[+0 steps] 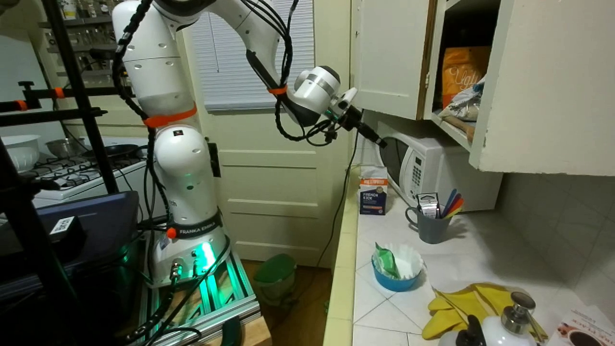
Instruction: Put the bag upright
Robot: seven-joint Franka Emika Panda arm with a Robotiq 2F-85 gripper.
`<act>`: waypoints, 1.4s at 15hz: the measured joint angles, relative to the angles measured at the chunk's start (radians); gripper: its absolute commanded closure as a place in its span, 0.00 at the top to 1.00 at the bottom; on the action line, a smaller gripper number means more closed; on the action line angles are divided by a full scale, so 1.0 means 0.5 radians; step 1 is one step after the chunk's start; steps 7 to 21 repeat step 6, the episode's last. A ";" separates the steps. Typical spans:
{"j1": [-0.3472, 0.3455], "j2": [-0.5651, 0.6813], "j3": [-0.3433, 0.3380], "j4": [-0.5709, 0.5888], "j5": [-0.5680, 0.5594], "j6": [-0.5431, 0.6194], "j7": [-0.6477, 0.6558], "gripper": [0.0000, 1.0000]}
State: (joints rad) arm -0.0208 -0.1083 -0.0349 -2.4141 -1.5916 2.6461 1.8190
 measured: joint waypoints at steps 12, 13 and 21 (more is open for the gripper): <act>-0.144 -0.228 -0.290 -0.178 0.211 0.601 -0.927 1.00; -0.144 -0.228 -0.290 -0.178 0.211 0.601 -0.927 1.00; -0.144 -0.228 -0.290 -0.178 0.211 0.601 -0.927 1.00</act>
